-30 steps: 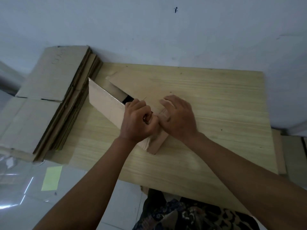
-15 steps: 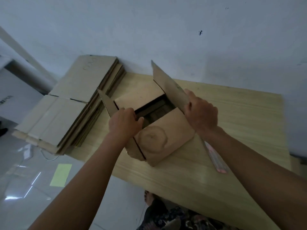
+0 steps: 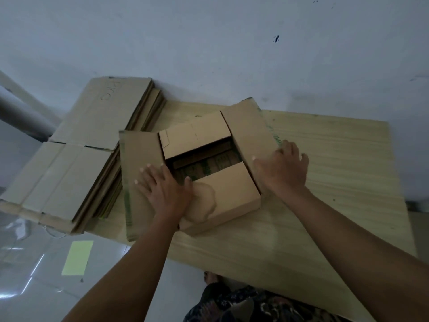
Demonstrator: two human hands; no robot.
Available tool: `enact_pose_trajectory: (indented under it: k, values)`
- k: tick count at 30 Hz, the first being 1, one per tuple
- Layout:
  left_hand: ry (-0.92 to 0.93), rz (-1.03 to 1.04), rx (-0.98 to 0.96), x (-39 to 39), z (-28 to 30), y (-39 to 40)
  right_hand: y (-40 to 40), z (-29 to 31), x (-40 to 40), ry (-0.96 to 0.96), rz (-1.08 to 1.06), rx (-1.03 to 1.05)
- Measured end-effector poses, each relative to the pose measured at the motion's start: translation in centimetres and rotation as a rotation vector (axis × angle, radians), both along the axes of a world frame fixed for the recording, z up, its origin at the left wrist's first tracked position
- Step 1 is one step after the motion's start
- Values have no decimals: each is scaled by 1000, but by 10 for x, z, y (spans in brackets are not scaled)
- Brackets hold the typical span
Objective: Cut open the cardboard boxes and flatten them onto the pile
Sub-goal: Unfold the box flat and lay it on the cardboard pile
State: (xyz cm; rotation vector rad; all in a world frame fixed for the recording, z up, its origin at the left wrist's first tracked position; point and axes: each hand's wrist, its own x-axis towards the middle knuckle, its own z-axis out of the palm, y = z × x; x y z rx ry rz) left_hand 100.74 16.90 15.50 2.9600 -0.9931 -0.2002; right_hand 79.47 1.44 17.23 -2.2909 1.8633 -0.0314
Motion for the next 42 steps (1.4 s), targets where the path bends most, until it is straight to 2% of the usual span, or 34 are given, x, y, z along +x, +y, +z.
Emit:
enact_pose_trajectory:
  k: [5, 9, 14, 18, 26, 33, 38, 40, 42]
  values:
    - [139, 109, -111, 28, -12, 10, -4, -7, 55, 2, -30, 220]
    - [221, 182, -102, 45, -13, 2, -11, -20, 75, 2, -134, 365]
    - [336, 184, -115, 59, -8, -12, -12, -27, 77, -12, -119, 377]
    - [362, 86, -222, 72, -9, -26, 4, -25, 70, -59, -149, 369]
    - [714, 3, -542, 88, -18, -37, 26, -45, 73, -212, -247, 182]
    - [980, 197, -691, 103, -34, -33, 21, -59, 67, -384, -230, 121]
    - [868, 115, -653, 98, -35, -40, 33, -57, 77, -200, -242, 40]
    - [799, 71, -639, 92, -34, -44, 42, -54, 77, -168, -106, -127]
    - [776, 41, -629, 86, -35, -47, 46, -44, 82, -202, 128, -235]
